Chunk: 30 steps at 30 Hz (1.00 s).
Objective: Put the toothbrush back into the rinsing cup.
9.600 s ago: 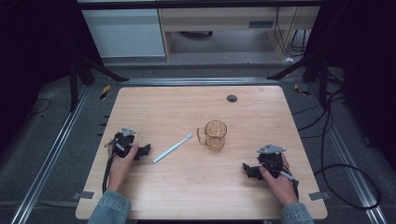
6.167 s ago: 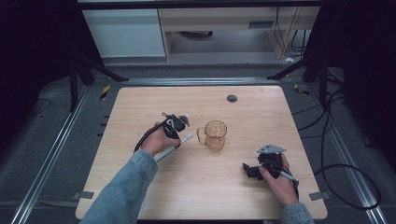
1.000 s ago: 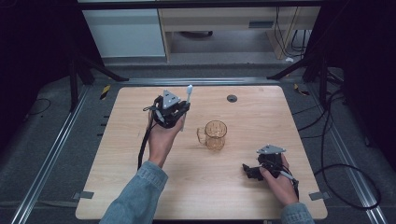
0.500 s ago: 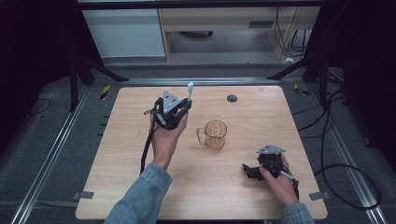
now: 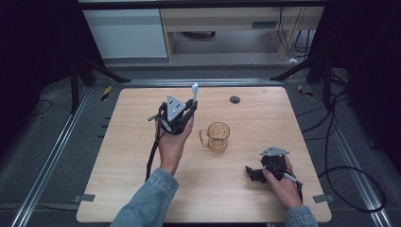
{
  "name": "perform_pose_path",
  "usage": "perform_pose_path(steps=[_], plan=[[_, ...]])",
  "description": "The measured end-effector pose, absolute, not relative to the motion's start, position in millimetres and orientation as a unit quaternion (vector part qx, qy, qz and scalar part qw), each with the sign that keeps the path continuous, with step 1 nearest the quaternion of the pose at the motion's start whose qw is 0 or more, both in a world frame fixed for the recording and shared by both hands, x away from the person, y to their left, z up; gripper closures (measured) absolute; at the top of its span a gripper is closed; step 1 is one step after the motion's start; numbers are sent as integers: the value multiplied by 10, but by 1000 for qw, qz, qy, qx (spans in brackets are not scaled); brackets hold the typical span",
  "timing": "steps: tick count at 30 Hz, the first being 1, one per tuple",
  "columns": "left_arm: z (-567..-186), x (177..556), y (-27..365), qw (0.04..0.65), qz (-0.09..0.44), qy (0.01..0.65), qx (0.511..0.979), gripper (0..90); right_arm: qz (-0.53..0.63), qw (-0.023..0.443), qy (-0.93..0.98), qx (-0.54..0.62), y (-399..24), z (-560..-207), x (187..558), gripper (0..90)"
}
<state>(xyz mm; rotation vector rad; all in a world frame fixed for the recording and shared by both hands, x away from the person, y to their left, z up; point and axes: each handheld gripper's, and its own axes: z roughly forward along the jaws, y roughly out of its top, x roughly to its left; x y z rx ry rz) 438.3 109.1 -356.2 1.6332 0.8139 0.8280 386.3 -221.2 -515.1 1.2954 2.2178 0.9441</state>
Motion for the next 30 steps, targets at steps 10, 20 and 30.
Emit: perform_pose_path(steps=[10,20,30], plan=[[-3644,4356,1007,553,345,343,677,789,338,201,795,462,-2212,-5152,3864,4],[-3734,4303,993,578,351,346,650,789,338,201,794,463,-2209,-5151,3863,4],[-3800,4280,966,600,353,346,629,789,338,201,795,463,-2208,-5151,3863,4]])
